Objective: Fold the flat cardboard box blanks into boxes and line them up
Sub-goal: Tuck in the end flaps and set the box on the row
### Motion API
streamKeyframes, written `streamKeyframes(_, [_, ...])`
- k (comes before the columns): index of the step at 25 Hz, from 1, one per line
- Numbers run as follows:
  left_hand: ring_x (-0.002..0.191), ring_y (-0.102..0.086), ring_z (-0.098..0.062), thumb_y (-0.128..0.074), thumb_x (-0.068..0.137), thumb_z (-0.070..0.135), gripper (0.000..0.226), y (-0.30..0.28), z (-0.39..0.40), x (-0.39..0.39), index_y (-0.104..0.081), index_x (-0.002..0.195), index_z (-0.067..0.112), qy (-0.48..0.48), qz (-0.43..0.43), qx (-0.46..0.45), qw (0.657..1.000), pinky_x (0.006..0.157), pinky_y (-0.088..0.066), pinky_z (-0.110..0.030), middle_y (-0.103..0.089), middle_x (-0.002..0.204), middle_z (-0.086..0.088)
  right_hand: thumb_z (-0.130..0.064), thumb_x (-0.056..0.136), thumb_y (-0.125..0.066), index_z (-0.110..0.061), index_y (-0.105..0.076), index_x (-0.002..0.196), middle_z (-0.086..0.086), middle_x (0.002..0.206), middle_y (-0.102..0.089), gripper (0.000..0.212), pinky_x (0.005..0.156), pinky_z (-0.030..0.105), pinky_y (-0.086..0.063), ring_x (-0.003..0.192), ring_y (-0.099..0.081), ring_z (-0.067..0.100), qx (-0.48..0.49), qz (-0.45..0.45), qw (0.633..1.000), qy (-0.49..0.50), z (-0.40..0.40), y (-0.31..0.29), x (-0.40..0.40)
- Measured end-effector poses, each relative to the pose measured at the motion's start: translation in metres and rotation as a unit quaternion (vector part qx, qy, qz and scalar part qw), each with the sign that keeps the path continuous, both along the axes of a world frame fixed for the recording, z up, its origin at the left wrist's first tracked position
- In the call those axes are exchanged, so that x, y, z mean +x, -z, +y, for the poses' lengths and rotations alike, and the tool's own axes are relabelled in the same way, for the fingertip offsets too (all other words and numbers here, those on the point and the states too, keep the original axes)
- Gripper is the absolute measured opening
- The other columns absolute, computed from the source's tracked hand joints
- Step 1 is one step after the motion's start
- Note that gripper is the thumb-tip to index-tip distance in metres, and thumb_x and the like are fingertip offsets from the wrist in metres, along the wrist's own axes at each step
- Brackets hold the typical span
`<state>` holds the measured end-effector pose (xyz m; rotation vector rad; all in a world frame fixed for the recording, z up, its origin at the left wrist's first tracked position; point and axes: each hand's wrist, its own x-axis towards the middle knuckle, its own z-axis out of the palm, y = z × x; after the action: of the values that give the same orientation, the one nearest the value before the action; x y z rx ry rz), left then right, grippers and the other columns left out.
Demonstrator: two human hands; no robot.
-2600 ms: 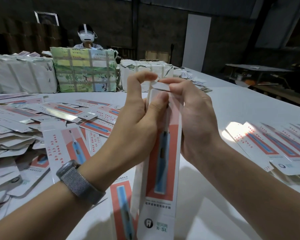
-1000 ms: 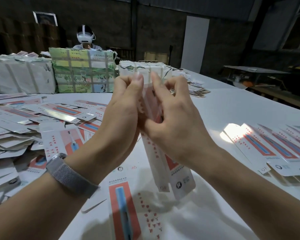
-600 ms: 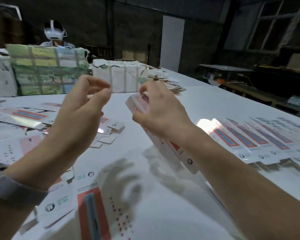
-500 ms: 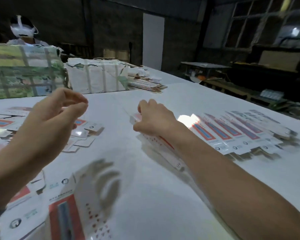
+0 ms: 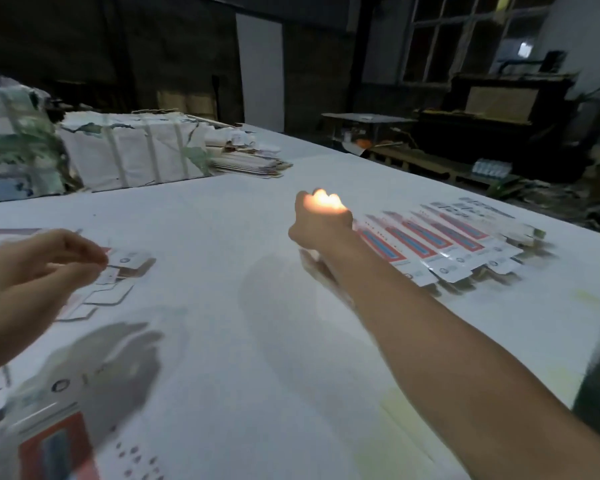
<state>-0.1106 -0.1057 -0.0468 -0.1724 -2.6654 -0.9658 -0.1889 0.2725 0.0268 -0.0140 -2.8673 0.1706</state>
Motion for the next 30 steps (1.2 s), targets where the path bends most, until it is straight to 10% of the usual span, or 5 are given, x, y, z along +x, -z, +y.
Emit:
streamKeyframes(6, [0.108, -0.056, -0.021, -0.063, 0.088, 0.018, 0.045, -0.051, 0.061, 0.065, -0.058, 0.126, 0.041, -0.066, -0.048, -0.14, 0.987, 0.089, -0.04, -0.036, -0.065, 0.127, 0.002, -0.037, 0.081, -0.06, -0.03, -0.054, 0.074, -0.005, 0.092, -0.059, 0.012, 0.068, 0.032, -0.04, 0.089, -0.055, 0.022, -0.111, 0.017, 0.969, -0.218, -0.068, -0.022, 0.042])
streamKeyframes(12, [0.156, -0.005, -0.025, -0.025, 0.1, 0.052, 0.059, -0.041, 0.038, 0.054, -0.008, 0.157, 0.047, -0.111, -0.227, -0.335, 0.908, 0.122, -0.005, -0.06, -0.015, 0.169, 0.003, -0.035, 0.086, -0.06, -0.032, -0.047, 0.071, -0.013, 0.073, -0.052, 0.02, 0.07, 0.031, -0.036, 0.086, -0.049, 0.018, -0.116, 0.051, 0.943, -0.309, -0.09, -0.013, 0.066])
streamKeyframes(16, [0.134, -0.045, -0.021, -0.021, 0.107, 0.042, 0.04, -0.04, 0.03, 0.054, -0.026, 0.145, 0.052, -0.093, -0.202, -0.387, 0.895, 0.113, -0.022, -0.065, -0.046, 0.145, 0.011, -0.035, 0.085, -0.061, -0.033, -0.049, 0.072, -0.01, 0.071, -0.056, 0.018, 0.067, 0.03, -0.038, 0.08, -0.053, 0.019, -0.136, 0.074, 0.934, -0.322, -0.092, -0.012, 0.067])
streamKeyframes(22, [0.115, -0.044, -0.014, -0.048, 0.103, 0.036, 0.033, -0.056, 0.032, 0.051, -0.049, 0.129, 0.056, 0.007, -0.216, -0.36, 0.907, 0.103, -0.042, -0.044, -0.04, 0.104, 0.024, -0.033, 0.084, -0.063, -0.031, -0.052, 0.074, -0.009, 0.068, -0.056, 0.015, 0.065, 0.031, -0.041, 0.075, -0.055, 0.018, -0.159, 0.09, 0.928, -0.325, -0.093, -0.011, 0.068])
streamKeyframes(30, [0.116, -0.043, -0.016, -0.076, 0.076, 0.041, 0.078, -0.066, 0.05, 0.034, -0.033, 0.14, 0.051, 0.039, -0.283, -0.291, 0.913, 0.099, -0.047, -0.036, -0.046, 0.13, 0.015, -0.032, 0.083, -0.065, -0.031, -0.05, 0.07, -0.01, 0.063, -0.054, 0.02, 0.066, 0.032, -0.043, 0.071, -0.054, 0.019, -0.183, 0.102, 0.922, -0.327, -0.095, -0.01, 0.069])
